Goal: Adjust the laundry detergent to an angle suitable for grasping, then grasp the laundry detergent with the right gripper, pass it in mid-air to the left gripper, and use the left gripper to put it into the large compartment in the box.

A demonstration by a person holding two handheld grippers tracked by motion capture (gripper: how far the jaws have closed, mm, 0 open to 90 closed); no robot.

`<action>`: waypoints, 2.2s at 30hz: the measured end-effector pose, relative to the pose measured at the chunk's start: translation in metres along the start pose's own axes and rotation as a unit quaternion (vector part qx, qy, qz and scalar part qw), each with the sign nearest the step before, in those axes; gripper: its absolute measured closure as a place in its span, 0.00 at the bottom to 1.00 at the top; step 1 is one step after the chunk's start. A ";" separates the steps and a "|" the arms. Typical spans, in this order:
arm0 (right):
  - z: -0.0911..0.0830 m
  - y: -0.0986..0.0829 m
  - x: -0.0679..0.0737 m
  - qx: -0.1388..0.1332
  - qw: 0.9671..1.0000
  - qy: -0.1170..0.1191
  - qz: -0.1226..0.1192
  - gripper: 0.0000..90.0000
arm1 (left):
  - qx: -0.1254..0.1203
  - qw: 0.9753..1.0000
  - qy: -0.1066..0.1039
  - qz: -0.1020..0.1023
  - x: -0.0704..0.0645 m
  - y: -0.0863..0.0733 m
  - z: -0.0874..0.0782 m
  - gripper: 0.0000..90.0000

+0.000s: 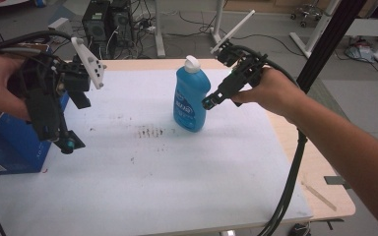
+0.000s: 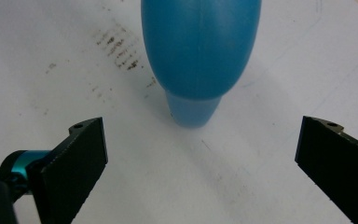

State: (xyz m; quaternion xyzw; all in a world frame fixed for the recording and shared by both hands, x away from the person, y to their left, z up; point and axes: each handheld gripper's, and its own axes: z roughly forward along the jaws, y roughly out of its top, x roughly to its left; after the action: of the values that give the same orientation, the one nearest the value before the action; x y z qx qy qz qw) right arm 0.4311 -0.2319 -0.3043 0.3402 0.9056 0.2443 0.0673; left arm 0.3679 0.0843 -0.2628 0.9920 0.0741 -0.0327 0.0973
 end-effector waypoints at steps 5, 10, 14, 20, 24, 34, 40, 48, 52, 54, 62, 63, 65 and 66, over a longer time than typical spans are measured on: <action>0.006 -0.001 0.001 -0.015 1.000 0.002 0.008 0.02 | -0.002 1.000 -0.002 -0.001 0.001 -0.001 0.001 0.03; 0.013 -0.007 -0.001 -0.038 0.999 0.003 0.022 0.02 | -0.001 1.000 -0.003 -0.003 0.002 -0.002 0.002 0.03; 0.021 -0.014 -0.005 -0.053 0.998 0.008 0.030 0.02 | 0.000 1.000 -0.004 -0.004 0.003 -0.002 0.004 0.03; 0.025 -0.017 -0.007 -0.078 0.997 0.011 0.029 0.02 | 0.001 1.000 -0.004 -0.004 0.005 -0.002 0.006 0.03; 0.028 -0.019 -0.009 -0.088 0.996 0.009 0.032 0.02 | 0.002 1.000 -0.004 -0.005 0.006 -0.002 0.006 0.03; 0.037 -0.024 -0.011 -0.095 0.995 0.014 0.034 0.02 | 0.000 1.000 -0.004 -0.009 0.007 -0.004 0.007 0.03; 0.038 -0.024 -0.010 -0.087 0.995 0.016 0.034 0.02 | 0.002 1.000 -0.003 -0.013 0.003 -0.005 0.007 0.03; 0.038 -0.023 -0.009 -0.097 0.995 0.013 0.031 0.02 | 0.001 1.000 -0.004 -0.016 0.002 -0.005 0.008 0.03; 0.040 -0.023 -0.010 -0.109 0.993 0.014 0.031 0.02 | 0.002 1.000 -0.004 -0.017 0.002 -0.004 0.008 0.03; 0.042 -0.022 -0.010 -0.109 0.993 0.014 0.032 0.02 | 0.004 1.000 -0.004 -0.015 0.002 -0.003 0.008 0.03; 0.054 -0.018 -0.010 -0.121 0.992 0.020 0.025 0.02 | 0.003 1.000 -0.003 -0.021 0.004 -0.007 0.008 0.03; 0.055 -0.018 -0.010 -0.122 0.992 0.020 0.027 0.02 | 0.004 1.000 -0.004 -0.019 0.005 -0.007 0.008 0.03; 0.057 -0.017 -0.010 -0.123 0.992 0.020 0.024 0.02 | 0.003 1.000 -0.003 -0.021 0.005 -0.007 0.008 0.03; 0.058 -0.017 -0.010 -0.124 0.992 0.019 0.024 0.02 | 0.002 1.000 -0.003 -0.021 0.006 -0.007 0.008 0.03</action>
State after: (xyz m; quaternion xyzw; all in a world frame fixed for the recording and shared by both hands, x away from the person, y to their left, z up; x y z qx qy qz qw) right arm 0.4453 -0.2263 -0.3637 0.3458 0.8612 0.3626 0.0856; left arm 0.3720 0.0901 -0.2728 0.9903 0.0943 -0.0379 0.0947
